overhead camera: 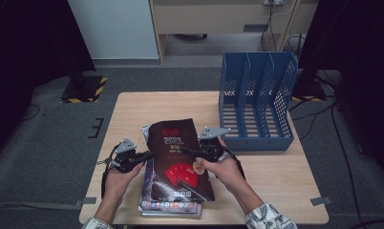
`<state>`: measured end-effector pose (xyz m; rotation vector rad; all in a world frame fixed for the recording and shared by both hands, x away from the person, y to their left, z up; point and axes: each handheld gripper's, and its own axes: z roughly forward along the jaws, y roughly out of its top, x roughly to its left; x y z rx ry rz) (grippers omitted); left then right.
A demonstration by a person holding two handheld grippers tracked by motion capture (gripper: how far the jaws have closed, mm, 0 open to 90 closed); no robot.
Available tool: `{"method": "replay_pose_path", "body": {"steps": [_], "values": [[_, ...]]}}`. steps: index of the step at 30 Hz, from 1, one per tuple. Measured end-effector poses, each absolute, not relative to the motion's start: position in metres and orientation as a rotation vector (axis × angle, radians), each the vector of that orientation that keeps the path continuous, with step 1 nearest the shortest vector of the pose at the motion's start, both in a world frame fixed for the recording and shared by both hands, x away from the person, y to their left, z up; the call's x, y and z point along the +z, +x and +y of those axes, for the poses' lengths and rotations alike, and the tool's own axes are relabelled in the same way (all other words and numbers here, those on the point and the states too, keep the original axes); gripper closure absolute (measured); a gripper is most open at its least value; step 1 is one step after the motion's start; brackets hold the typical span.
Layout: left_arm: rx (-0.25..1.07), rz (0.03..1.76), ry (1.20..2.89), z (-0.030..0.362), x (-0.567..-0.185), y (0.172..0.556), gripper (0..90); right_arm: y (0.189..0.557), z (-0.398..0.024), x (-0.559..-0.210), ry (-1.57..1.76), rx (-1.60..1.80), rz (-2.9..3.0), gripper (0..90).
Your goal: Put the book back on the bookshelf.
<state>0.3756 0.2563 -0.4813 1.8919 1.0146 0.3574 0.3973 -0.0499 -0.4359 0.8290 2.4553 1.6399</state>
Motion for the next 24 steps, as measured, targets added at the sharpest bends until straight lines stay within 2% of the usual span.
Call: {"method": "replay_pose_path", "body": {"steps": [11, 24], "values": [[0.473, 0.993, 1.86, 0.256, -0.461, 0.376, 86.9, 0.398, -0.049, -0.425, 0.78, 1.632, 2.427, 83.1], [0.495, 0.986, 1.84, 0.262, -0.445, 0.385, 87.4, 0.409, -0.046, -0.416, 0.75, 1.619, 2.419, 82.6]]}}
